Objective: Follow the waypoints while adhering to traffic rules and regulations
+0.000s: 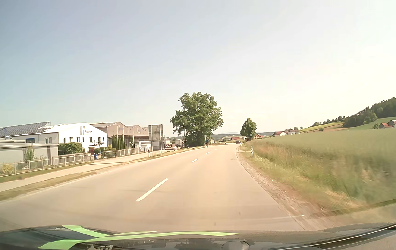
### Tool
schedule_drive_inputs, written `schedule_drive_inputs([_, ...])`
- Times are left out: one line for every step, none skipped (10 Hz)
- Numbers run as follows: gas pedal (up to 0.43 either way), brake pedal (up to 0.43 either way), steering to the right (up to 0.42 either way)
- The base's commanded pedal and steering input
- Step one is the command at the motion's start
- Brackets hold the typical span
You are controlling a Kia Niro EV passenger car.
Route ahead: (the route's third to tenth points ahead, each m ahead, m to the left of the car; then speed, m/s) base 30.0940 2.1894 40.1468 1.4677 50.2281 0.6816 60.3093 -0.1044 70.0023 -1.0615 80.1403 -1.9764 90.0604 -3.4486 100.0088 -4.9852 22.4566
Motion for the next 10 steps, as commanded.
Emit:
schedule_drive_inputs([0.067, 0.0, 0.009])
schedule_drive_inputs([0.067, 0.0, 0.009])
schedule_drive_inputs([0.067, 0.0, 0.009])
schedule_drive_inputs([0.067, 0.0, 0.01])
schedule_drive_inputs([0.067, 0.0, 0.009])
schedule_drive_inputs([0.067, 0.0, 0.009])
schedule_drive_inputs([0.067, 0.0, 0.009])
schedule_drive_inputs([0.067, 0.0, 0.007])
schedule_drive_inputs([0.079, 0.0, 0.005])
schedule_drive_inputs([0.087, 0.0, 0.004])
